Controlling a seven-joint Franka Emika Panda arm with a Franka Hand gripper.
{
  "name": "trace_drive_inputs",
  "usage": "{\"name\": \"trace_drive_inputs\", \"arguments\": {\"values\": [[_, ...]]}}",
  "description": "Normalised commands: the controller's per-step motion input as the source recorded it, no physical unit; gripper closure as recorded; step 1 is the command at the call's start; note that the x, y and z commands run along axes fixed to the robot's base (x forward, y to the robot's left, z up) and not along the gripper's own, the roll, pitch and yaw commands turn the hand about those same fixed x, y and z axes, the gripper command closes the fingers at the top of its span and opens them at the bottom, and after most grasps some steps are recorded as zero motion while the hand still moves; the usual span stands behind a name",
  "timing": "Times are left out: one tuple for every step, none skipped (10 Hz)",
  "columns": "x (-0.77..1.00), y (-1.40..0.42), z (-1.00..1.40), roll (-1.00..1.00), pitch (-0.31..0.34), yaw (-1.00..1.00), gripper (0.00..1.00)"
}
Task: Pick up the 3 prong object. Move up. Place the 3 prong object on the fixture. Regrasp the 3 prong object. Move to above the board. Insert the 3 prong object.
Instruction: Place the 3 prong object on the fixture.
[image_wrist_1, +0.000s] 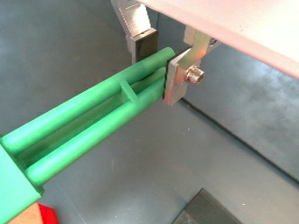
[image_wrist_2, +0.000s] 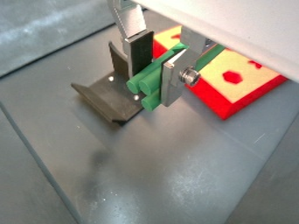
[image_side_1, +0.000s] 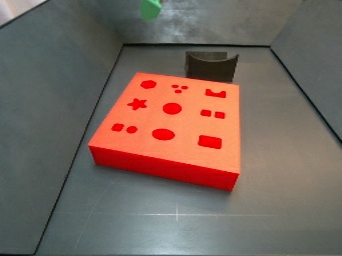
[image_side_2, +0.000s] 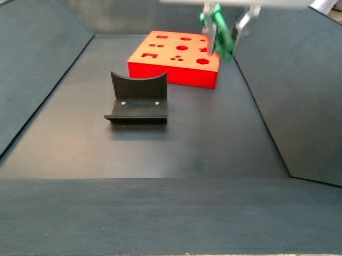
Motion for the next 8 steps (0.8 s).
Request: {"name": "trace_drive_inputs", "arguments": {"values": [[1.0, -0.91, -0.05, 0.0, 0.31, 0.01, 1.0], [1.0, -0.89, -0.13, 0.0, 0.312, 0.02, 1.0], [1.0, -0.67, -0.06, 0.01, 0.28, 0.04, 1.0], [0.94, -0.43, -0.02, 0.02, 0.25, 0.04, 1.0], [0.84, -0.21, -0.03, 0.03, 0.213, 0.03, 1.0], [0.72, -0.11, -0.02, 0.04, 0.171, 0.03, 1.0], [0.62, -0.06, 0.0, 0.04, 0.16, 0.03, 1.0], [0.51, -0.03, 0.0, 0.05, 0.15, 0.03, 1.0]]}}
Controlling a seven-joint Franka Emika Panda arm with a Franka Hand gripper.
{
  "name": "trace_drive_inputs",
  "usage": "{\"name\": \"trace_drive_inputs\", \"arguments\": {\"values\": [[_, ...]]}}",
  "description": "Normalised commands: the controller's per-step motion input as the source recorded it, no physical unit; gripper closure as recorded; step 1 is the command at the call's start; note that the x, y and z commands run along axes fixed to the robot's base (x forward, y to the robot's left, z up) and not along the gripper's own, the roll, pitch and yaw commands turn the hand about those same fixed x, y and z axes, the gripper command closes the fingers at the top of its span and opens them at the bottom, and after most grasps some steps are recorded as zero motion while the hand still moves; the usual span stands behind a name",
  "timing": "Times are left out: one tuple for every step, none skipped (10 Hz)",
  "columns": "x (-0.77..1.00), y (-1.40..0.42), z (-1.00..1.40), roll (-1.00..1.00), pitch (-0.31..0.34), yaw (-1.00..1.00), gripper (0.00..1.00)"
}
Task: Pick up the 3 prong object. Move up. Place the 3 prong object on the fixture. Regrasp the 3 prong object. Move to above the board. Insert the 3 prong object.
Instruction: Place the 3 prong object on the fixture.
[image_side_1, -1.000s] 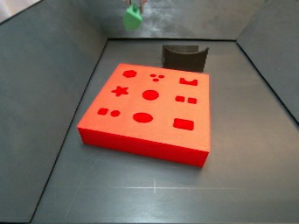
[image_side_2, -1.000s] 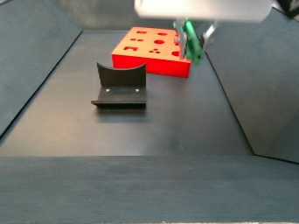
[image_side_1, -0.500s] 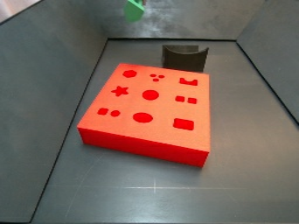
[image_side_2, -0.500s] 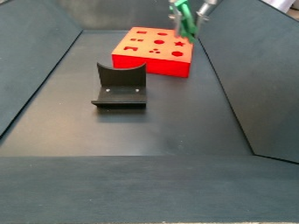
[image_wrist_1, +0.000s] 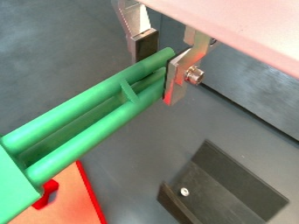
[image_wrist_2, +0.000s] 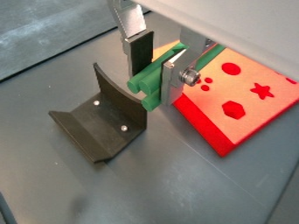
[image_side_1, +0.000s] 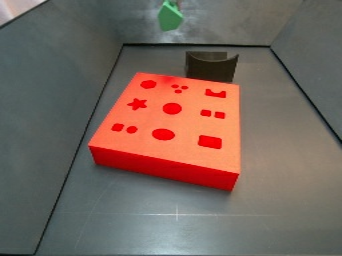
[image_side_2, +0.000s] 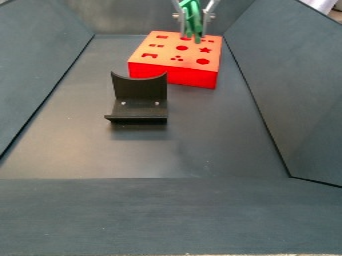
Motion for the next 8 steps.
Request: {"name": "trace_drive_inputs", "arguments": {"values": [[0.38, -0.03, 0.0, 0.05, 0.149, 0.04, 1.0], [0.28, -0.02, 0.0, 0.05, 0.15, 0.04, 1.0], [1.0, 0.41, 0.11, -1.0, 0.046, 0.05, 1.0], [1.0, 0.42, 0.11, -1.0, 0.053, 0.04, 1.0], [1.0, 0.34, 0.08, -1.0, 0.072, 0.01, 1.0], [1.0, 0.28, 0.06, -1.0, 0.084, 0.01, 1.0], [0.98, 0.19, 0.03, -1.0, 0.107, 0.0, 1.0], [0.86, 0.13, 0.02, -1.0, 0.132, -0.02, 1.0]]}}
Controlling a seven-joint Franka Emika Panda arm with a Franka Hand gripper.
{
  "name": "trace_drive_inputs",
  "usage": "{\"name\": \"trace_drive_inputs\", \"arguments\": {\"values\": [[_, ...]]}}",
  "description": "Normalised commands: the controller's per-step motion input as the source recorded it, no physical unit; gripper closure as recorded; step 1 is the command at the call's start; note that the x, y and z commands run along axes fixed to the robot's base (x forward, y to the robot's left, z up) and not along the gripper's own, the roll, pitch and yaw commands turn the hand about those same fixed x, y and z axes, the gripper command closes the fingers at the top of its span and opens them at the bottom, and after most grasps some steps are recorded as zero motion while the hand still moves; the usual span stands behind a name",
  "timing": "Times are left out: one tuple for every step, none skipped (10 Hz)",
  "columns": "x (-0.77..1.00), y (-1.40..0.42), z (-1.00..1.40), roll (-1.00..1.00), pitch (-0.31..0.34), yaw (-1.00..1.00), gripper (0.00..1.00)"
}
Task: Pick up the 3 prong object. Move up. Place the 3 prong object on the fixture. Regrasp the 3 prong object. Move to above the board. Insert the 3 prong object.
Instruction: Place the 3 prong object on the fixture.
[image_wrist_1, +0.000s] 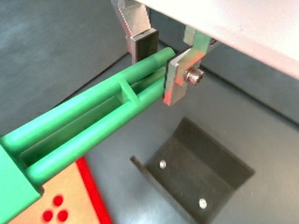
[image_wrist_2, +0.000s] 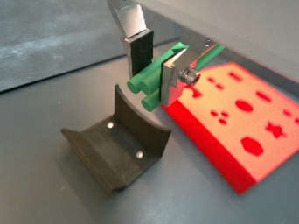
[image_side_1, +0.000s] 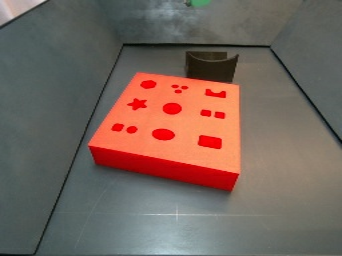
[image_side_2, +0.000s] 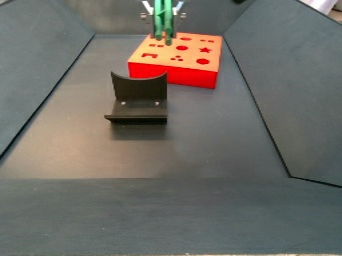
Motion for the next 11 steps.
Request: {"name": "trace_drive_inputs", "arguments": {"values": [[0.78, 0.09, 0.0, -1.0, 0.152, -0.04, 1.0], [0.7, 0.08, 0.0, -0.86, 0.148, -0.06, 1.0], [0.62, 0.07, 0.0, -0.69, 0.135, -0.07, 1.0], [0.54, 0.06, -0.01, -0.53, 0.122, -0.08, 1.0], [0.43, 0.05, -0.01, -0.32, 0.108, -0.09, 1.0], [0.35, 0.04, 0.0, -0.21, 0.097, -0.09, 1.0], [0.25, 0.04, 0.0, -0.17, 0.085, -0.08, 1.0], [0.12, 0.06, -1.0, -1.0, 0.034, -0.13, 1.0], [0.1, 0.07, -1.0, -1.0, 0.028, -0.13, 1.0], [0.11, 0.07, -1.0, -1.0, 0.027, -0.14, 1.0], [0.12, 0.07, -1.0, -1.0, 0.048, -0.14, 1.0]]}}
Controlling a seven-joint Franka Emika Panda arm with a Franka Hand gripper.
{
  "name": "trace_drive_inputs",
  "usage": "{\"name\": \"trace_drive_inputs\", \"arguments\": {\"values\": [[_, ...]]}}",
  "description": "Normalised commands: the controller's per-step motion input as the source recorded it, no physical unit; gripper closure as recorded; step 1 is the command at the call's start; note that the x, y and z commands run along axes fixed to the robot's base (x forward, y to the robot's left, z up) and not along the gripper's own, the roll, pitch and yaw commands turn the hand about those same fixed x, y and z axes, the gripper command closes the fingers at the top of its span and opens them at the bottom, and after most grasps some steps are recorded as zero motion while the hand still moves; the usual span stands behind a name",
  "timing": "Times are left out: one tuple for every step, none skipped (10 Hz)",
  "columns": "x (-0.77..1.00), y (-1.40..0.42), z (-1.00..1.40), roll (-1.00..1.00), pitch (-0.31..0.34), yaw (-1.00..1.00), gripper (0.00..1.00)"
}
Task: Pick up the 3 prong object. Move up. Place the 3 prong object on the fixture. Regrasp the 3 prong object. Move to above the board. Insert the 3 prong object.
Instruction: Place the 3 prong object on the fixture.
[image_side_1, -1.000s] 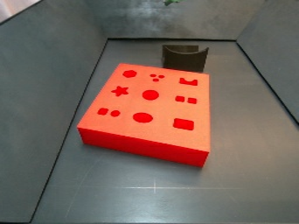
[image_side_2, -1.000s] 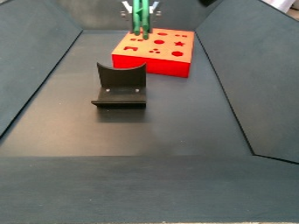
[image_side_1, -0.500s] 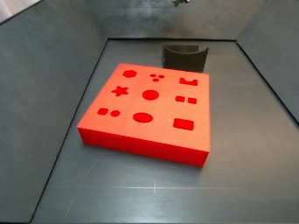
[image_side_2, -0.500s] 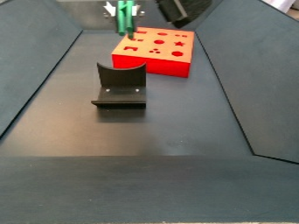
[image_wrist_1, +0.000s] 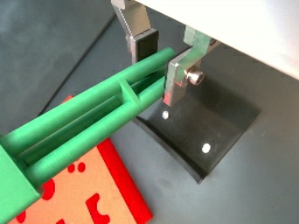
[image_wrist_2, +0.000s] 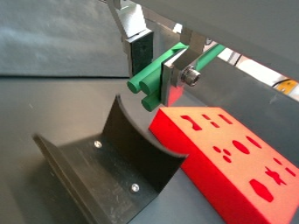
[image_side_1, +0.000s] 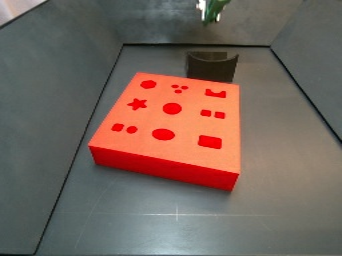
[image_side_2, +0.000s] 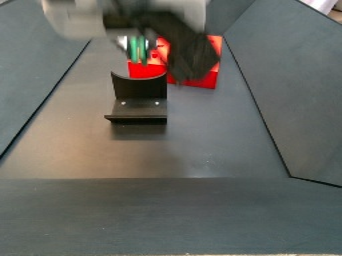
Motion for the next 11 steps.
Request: {"name": "trace_drive_inputs", "arguments": {"values": [[0.13, 0.08, -1.0, -1.0, 0.059, -0.14, 1.0], [0.14, 0.09, -1.0, -0.85, 0.055, -0.14, 1.0], [0.15, 0.1, -1.0, -0.68, 0.044, -0.13, 1.0], [0.16, 0.1, -1.0, -0.51, 0.037, -0.12, 1.0], [0.17, 0.11, -1.0, -0.31, 0.033, -0.11, 1.0], [0.18, 0.1, -1.0, -0.22, 0.026, -0.1, 1.0], [0.17, 0.1, -0.94, -0.19, 0.013, -0.1, 1.0], [0.14, 0.09, -0.76, -0.17, 0.003, -0.09, 1.0], [0.11, 0.07, -0.54, -0.15, -0.004, -0.09, 1.0], [0.09, 0.07, -0.44, -0.11, -0.009, -0.08, 1.0], [0.07, 0.05, -0.44, -0.1, -0.012, -0.07, 1.0]]}}
